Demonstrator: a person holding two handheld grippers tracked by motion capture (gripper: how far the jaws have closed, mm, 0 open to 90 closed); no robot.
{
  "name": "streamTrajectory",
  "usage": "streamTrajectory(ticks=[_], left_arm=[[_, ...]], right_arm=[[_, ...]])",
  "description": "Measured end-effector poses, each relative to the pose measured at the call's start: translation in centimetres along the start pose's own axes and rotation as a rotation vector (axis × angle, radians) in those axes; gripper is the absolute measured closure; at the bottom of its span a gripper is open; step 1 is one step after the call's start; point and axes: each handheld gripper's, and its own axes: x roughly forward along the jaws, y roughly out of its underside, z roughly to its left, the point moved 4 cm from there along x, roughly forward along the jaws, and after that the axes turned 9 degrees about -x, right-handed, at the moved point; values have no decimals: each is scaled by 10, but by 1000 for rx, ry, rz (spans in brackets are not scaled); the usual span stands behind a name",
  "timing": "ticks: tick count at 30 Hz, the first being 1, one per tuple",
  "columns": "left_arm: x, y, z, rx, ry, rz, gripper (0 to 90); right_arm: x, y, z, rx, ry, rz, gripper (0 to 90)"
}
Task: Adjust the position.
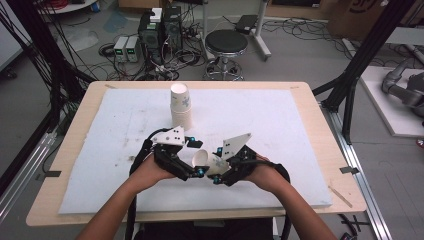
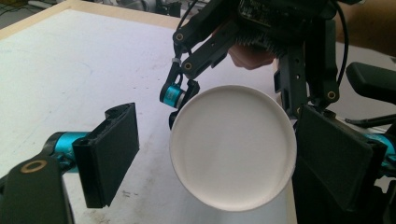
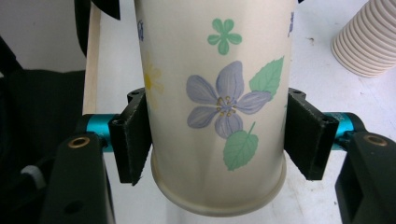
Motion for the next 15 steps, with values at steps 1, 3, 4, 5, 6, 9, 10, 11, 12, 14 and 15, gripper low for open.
streamTrajectory(ticks=[1,3,4,5,6,9,10,11,12,14,15], left_arm=[[0,0,0,1,2,4,144],[0,0,1,3,4,14,144],[0,0,1,5,3,19,144],[0,0,1,4,3,21,144],[1,1,1,3,2,28,144],[2,2,1,4,2,41,152],[3,2,1,4,3,46,156],[3,3,2,3,4,54,161],[4,3,2,4,5,56,173],[5,3,2,8,13,61,193],[5,3,2,3,16,63,202]], right_arm=[[0,-1,0,-7,-4,8,323],[-2,-4,-1,-21,-6,24,323],[-3,-5,-2,-21,-8,28,323],[-3,-5,-2,-24,-9,37,323],[-3,-5,-2,-31,-6,49,323],[-3,-6,-2,-55,-2,96,323],[-3,-7,-2,-57,-4,99,323],[-3,-7,-2,-62,-8,103,323],[-3,-8,-2,-63,-9,109,323],[-3,-9,-1,-62,-15,117,323],[-3,-9,-1,-62,-19,120,323]])
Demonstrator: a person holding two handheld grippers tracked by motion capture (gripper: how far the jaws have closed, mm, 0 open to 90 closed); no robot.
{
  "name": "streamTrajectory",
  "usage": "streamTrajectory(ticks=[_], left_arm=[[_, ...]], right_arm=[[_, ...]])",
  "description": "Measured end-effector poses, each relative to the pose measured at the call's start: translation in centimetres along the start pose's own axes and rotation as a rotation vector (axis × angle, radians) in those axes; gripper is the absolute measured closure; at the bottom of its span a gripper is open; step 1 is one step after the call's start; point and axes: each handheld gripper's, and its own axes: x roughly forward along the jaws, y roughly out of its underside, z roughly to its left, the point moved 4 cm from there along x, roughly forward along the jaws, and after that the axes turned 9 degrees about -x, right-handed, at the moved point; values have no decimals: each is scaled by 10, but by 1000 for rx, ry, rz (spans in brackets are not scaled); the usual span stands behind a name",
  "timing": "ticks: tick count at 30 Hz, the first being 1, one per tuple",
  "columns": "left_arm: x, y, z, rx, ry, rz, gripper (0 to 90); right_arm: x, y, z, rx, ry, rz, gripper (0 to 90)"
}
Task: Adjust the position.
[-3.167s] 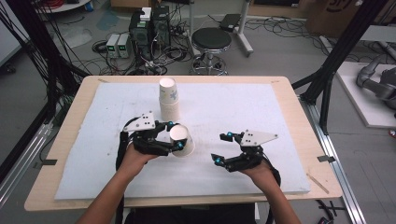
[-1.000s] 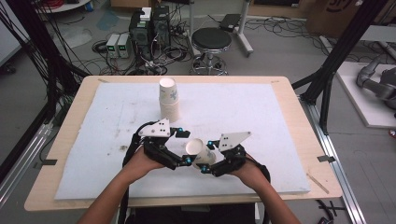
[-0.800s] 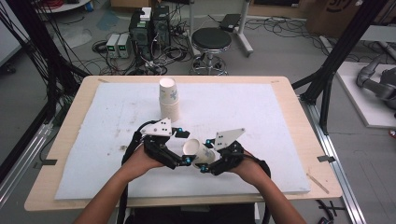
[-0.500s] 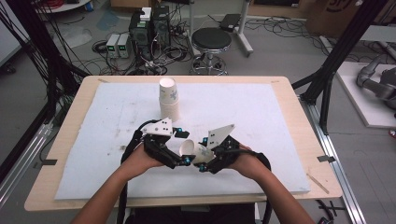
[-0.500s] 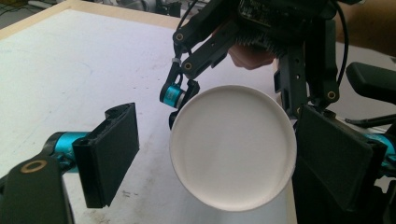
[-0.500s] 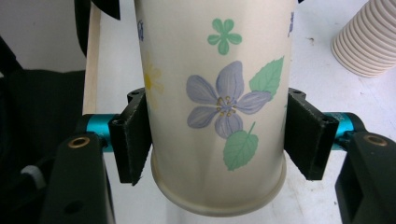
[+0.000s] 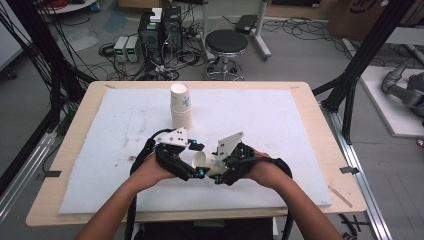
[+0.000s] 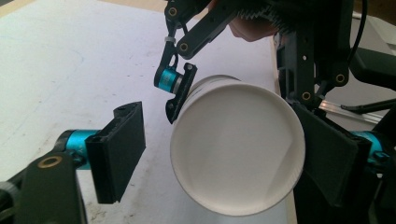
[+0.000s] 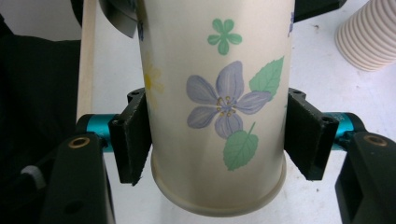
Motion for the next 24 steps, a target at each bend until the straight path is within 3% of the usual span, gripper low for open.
streamTrajectory(ticks=[5,11,17,21,24], left_arm=[[2,1,1,-2,13,22,223],[4,3,0,22,53,49,335],[4,4,0,28,50,52,365],[3,4,1,17,40,25,370],[0,5,3,5,34,-1,371]], right_arm=[[-1,0,0,-2,-6,17,323],[0,1,1,-9,-12,48,323],[0,2,1,-7,-23,62,319],[-3,3,0,10,15,23,207],[-11,7,-2,59,32,-36,207]])
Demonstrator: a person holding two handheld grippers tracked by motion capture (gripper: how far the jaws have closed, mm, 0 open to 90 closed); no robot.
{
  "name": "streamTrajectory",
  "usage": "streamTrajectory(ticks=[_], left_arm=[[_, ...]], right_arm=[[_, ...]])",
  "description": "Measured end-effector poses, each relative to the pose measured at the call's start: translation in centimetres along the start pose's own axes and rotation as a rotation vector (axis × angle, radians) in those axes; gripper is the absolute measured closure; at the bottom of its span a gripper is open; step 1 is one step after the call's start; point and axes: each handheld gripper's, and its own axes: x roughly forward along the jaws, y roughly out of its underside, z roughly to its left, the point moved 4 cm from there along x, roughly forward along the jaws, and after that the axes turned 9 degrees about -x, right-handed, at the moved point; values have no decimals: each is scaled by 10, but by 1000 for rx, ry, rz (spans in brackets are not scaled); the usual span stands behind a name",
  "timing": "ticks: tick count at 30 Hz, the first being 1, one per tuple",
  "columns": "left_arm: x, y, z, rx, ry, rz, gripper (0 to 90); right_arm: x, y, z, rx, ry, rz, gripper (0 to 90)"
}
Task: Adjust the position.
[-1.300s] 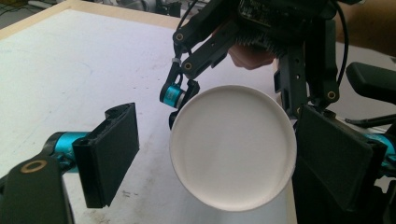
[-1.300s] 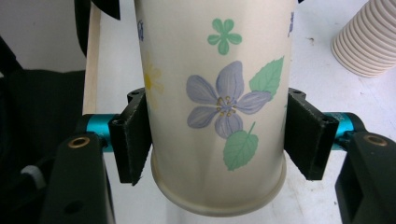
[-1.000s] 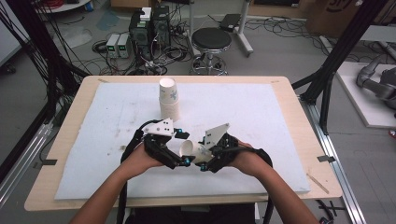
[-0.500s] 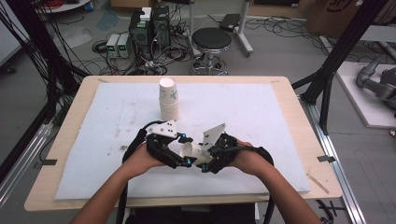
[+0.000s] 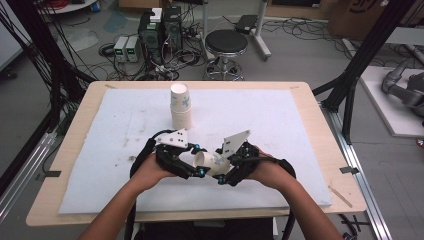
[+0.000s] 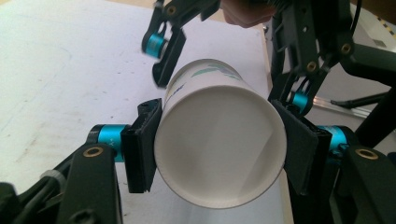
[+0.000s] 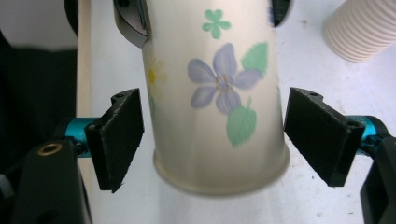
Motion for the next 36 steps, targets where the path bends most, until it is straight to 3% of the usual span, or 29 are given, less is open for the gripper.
streamTrajectory(ticks=[2,9,14,17,26,31,36], left_arm=[[-2,2,1,-17,0,-20,371],[-8,8,9,-64,-17,-84,371],[-12,12,12,-89,-41,-135,370],[-13,15,14,-90,-56,-150,370],[-18,20,12,-87,-74,-250,370],[-19,20,7,-61,-64,-291,370],[-21,18,2,-42,-47,-297,370]], right_arm=[[-7,3,-1,39,8,-64,207],[-21,17,-3,151,80,-192,207],[-28,25,-1,193,164,-276,199],[-29,30,2,203,188,-310,199],[-24,46,13,251,209,-416,200],[-15,55,19,275,189,-430,202],[-15,57,20,269,171,-437,204]])
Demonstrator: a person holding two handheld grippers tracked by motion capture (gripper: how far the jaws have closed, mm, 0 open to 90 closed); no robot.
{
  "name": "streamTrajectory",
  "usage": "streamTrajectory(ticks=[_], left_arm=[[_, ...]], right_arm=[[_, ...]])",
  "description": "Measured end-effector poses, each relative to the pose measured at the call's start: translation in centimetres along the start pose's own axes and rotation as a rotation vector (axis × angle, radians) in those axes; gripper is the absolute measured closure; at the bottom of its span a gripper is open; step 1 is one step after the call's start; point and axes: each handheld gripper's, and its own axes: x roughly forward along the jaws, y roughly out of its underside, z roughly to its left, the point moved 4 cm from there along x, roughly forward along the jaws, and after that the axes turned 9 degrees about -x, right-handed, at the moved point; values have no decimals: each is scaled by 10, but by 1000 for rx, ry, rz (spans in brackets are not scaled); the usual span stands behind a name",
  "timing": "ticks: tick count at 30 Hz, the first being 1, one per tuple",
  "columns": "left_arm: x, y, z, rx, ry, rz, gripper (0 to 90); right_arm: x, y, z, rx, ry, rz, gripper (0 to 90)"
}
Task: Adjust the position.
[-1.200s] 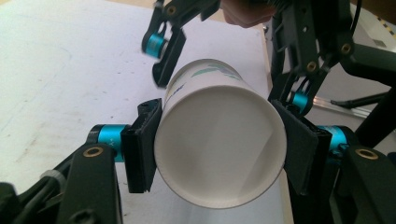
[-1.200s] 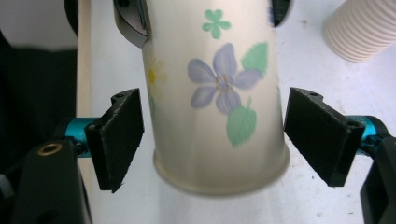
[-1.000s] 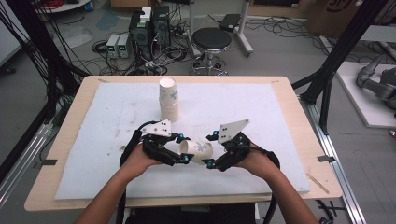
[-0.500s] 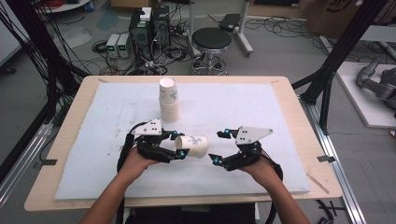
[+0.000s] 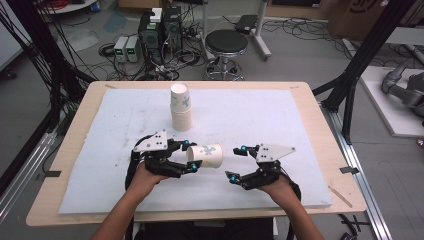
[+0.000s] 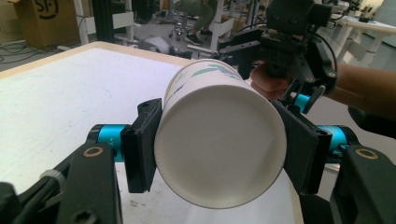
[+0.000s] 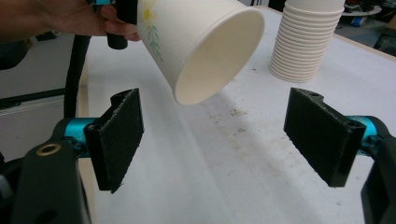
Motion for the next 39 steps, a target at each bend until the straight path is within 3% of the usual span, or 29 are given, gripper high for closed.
streamTrajectory(ticks=[6,17,23,31,39], left_arm=[[0,-2,-5,7,31,-14,370],[11,0,-15,13,116,8,371],[13,4,-13,-3,152,6,371],[12,4,-14,-12,171,-8,372],[13,5,-14,-25,209,-27,372]], right_arm=[[1,2,1,6,-35,-19,204],[8,-5,7,16,-120,-74,203],[11,-5,10,9,-163,-79,203],[10,-4,7,28,-143,-89,202],[11,-5,9,31,-193,-126,247]])
